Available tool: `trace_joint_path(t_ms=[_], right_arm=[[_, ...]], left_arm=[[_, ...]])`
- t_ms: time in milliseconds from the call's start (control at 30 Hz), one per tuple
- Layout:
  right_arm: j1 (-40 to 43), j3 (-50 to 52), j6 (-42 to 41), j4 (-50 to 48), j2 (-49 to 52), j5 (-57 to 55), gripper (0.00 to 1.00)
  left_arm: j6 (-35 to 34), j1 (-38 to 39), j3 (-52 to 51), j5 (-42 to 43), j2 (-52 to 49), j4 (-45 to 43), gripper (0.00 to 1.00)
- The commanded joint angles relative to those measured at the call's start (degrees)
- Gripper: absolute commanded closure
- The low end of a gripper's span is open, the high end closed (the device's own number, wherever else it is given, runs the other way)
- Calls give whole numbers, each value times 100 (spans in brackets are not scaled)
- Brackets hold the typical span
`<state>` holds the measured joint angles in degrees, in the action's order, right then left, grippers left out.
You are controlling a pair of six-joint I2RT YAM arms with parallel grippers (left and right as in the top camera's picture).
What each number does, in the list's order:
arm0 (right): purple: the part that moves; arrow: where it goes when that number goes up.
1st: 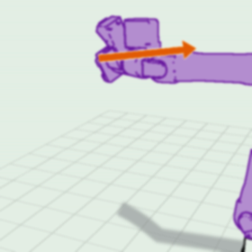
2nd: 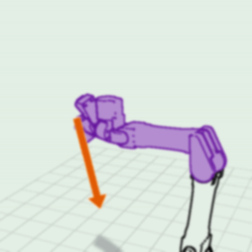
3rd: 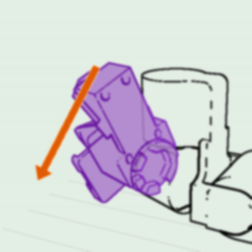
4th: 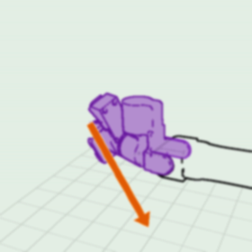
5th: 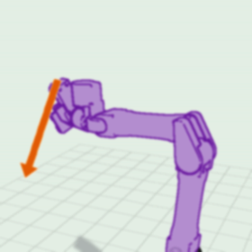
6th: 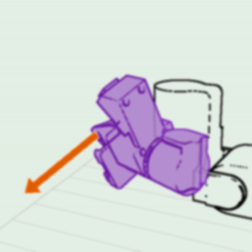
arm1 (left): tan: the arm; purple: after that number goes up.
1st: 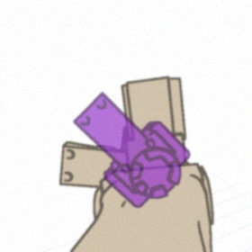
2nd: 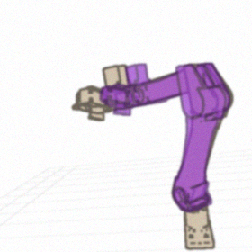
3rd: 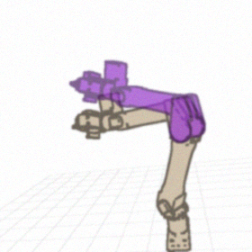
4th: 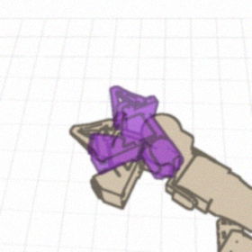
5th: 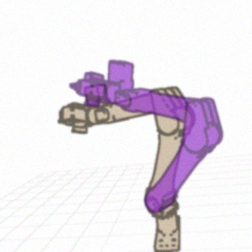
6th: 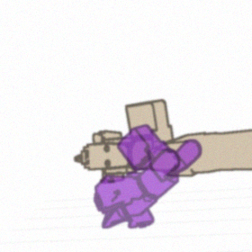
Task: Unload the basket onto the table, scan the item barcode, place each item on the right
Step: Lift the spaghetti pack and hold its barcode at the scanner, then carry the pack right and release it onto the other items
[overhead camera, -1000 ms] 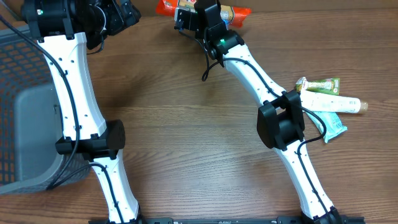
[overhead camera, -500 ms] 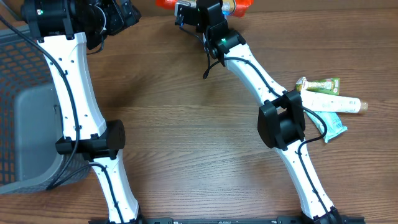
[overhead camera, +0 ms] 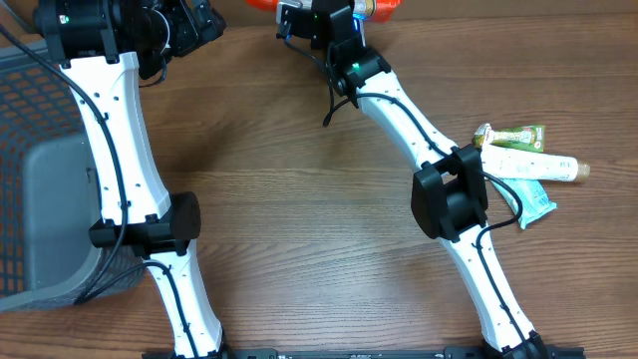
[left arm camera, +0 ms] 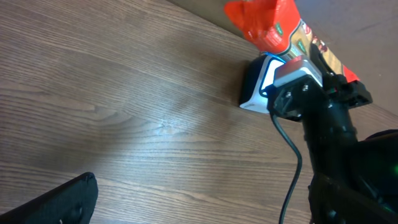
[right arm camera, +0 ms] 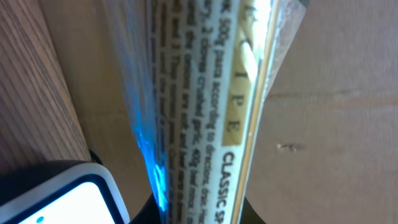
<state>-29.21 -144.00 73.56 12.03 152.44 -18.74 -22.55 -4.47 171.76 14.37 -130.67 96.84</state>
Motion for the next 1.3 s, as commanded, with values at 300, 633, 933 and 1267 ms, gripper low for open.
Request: trace_joint_path(t_ms=[300,633,933,1267], right_arm=[[-157,-177,-2651,1862,-2173,-70,96],[289,-177,-8697,7348,-4258,385,96],[2605,24,-10590,8500,-4190,876,96],[4087,2229,-12316,7893,-4183,813,96]], left_arm=[[-61,39,9,24,28,-4,0],[-61,37,9,24,28,-4,0],[-61,37,9,24,28,-4,0],[-61,37,9,24,28,-4,0]])
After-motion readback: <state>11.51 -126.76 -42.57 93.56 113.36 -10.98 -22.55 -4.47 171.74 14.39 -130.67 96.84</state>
